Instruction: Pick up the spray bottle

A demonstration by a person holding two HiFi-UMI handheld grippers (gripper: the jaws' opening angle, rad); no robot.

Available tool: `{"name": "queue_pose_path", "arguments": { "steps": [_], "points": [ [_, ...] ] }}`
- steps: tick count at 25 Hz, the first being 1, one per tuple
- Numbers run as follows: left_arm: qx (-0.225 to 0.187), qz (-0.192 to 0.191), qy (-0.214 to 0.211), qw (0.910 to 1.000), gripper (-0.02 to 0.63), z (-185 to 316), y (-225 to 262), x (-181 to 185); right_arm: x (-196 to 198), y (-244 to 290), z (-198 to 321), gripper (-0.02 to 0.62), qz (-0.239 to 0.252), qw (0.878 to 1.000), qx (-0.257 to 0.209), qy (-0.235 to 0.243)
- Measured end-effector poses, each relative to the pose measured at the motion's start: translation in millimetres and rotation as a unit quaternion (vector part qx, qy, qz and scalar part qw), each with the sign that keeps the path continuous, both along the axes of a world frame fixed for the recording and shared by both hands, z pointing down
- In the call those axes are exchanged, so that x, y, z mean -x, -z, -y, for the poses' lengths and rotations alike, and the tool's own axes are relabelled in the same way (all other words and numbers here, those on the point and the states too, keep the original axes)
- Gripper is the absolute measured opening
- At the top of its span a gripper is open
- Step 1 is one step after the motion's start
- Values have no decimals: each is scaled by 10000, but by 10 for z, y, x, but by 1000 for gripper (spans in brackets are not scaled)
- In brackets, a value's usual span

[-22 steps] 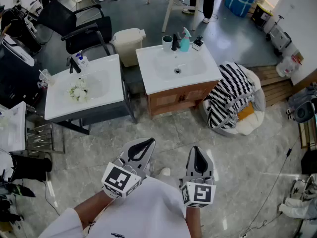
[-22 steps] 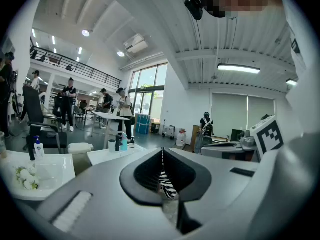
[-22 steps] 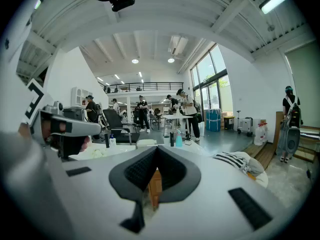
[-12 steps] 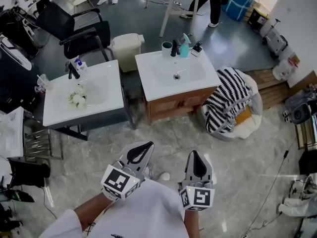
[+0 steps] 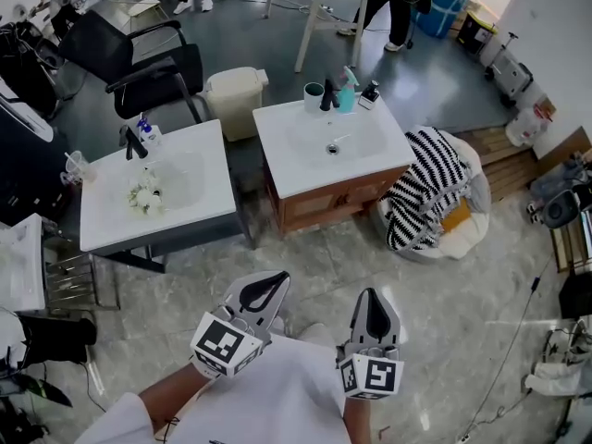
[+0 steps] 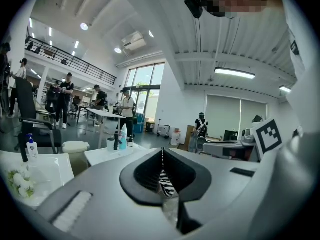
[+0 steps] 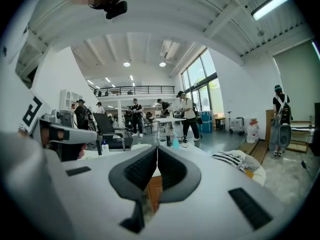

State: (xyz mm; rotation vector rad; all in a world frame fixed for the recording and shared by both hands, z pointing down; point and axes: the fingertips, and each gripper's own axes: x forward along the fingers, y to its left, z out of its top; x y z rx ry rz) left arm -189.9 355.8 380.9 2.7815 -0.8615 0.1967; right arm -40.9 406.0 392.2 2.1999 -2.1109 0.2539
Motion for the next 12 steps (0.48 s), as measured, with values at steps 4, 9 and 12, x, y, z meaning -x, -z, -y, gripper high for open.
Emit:
{"name": "queue_pose_path", "arguments": {
  "steps": [4, 9, 12],
  "points": [
    [80, -22, -29, 10000, 6, 97, -56, 28, 74, -60, 59, 6, -16, 10000, 68, 22],
    [135, -17, -133, 9998, 6, 203, -121, -107, -22, -31, 150, 6, -36, 10000, -10, -42],
    [114, 10, -145, 9998, 6, 307, -108, -237, -144, -26, 255, 6, 16, 10000, -41, -25]
  ]
}}
